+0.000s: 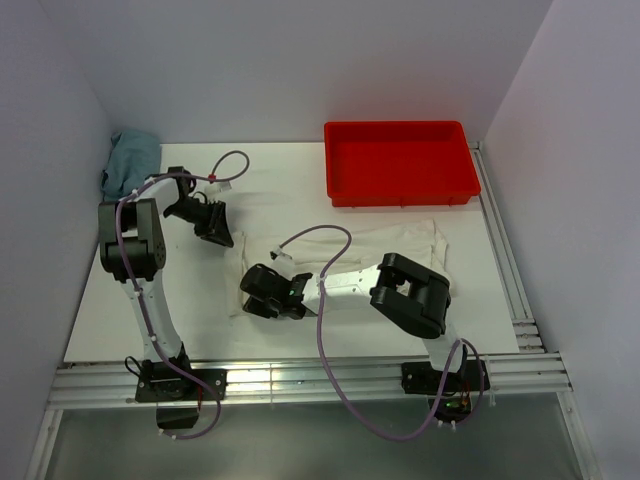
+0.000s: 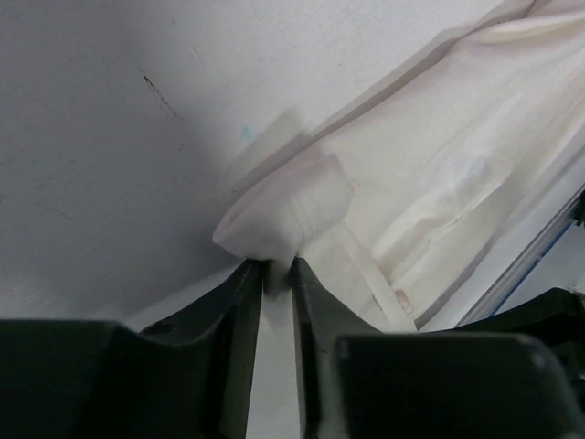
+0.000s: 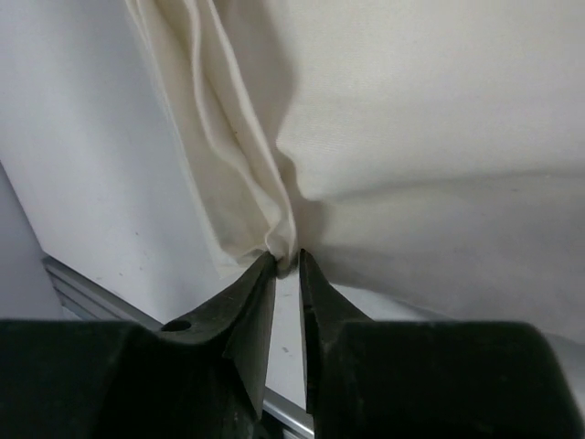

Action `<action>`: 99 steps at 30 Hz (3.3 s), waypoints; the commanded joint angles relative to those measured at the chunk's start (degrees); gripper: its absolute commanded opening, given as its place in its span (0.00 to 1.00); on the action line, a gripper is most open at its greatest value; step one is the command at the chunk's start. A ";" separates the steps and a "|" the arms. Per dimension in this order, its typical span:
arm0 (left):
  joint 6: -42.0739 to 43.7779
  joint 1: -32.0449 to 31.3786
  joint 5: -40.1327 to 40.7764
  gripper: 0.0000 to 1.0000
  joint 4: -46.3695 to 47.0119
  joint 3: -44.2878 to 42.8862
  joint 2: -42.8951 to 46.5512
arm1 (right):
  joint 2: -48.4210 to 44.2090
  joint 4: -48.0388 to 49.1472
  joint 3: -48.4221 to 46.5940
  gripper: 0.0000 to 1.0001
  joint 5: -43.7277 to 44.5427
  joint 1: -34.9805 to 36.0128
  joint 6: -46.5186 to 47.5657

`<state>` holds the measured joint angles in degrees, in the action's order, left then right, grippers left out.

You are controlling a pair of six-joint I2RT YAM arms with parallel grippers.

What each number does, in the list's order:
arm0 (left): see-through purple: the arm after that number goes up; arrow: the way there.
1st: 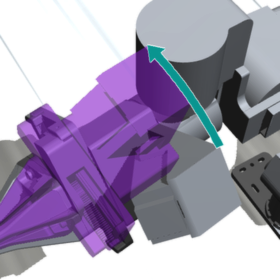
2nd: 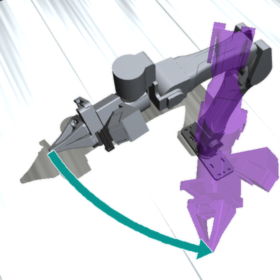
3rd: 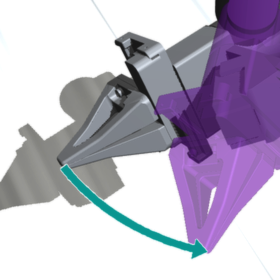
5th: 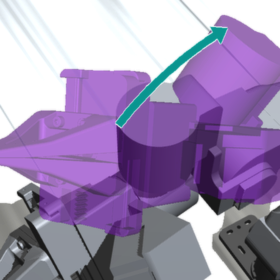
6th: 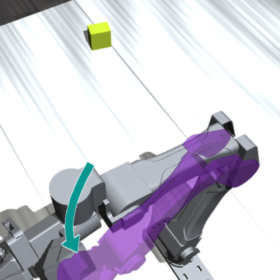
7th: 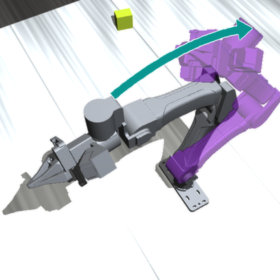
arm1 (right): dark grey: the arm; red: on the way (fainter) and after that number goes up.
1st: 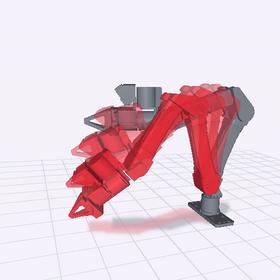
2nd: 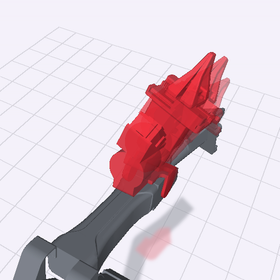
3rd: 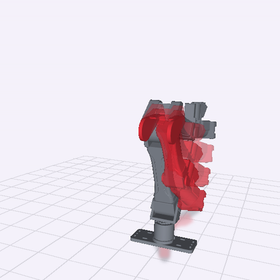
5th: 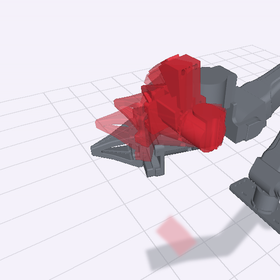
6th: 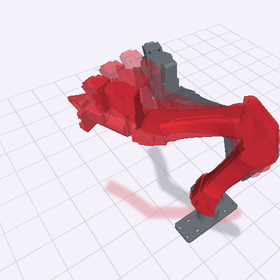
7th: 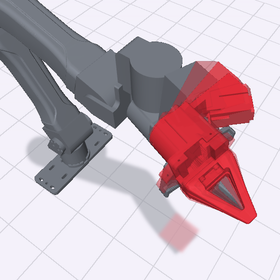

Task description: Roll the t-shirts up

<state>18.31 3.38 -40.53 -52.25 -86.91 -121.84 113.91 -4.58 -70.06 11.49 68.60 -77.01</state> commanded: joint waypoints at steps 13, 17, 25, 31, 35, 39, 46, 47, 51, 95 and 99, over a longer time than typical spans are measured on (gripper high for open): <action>-6.17 -4.42 10.30 0.14 4.17 1.40 7.85 | -7.92 -9.48 -5.33 0.43 9.25 -0.04 7.48; -6.44 -5.05 11.09 0.15 3.65 0.87 7.94 | -2.92 -14.22 -16.03 0.37 9.35 0.04 13.98; -6.88 -5.92 12.41 0.15 3.12 0.08 7.50 | 11.85 -22.66 -36.62 0.32 8.73 -0.22 21.55; -7.32 -6.45 12.67 0.15 3.03 -0.36 7.32 | 18.71 -26.00 -40.68 0.34 9.69 -1.19 21.29; -7.49 -6.72 13.11 0.15 3.03 -0.71 7.41 | 18.11 -24.95 -38.14 0.41 9.08 -0.84 21.29; -7.67 -6.89 13.55 0.15 2.86 -0.89 7.41 | 18.02 -27.32 -39.44 0.45 10.13 0.30 21.55; -7.58 -7.07 14.08 0.16 2.68 -1.33 7.23 | 19.94 -34.35 -44.54 0.49 11.37 1.80 21.64; -7.67 -7.07 14.17 0.16 2.50 -1.42 7.23 | 20.56 -34.70 -45.16 0.50 10.84 1.80 21.90; -7.58 -7.24 14.17 0.16 2.33 -1.68 7.06 | 22.49 -33.92 -46.30 0.54 8.47 2.77 22.87; -10.22 -8.39 17.07 0.18 3.21 -4.84 6.00 | 15.39 -19.00 -29.10 0.05 -0.50 3.83 16.64; -10.66 -8.39 16.63 0.18 2.68 -7.30 5.39 | 8.98 -7.05 -16.64 0.00 -3.22 2.77 12.60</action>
<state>8.67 -4.75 -23.83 -50.61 -90.32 -116.55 126.63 -22.76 -94.13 15.64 70.96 -59.81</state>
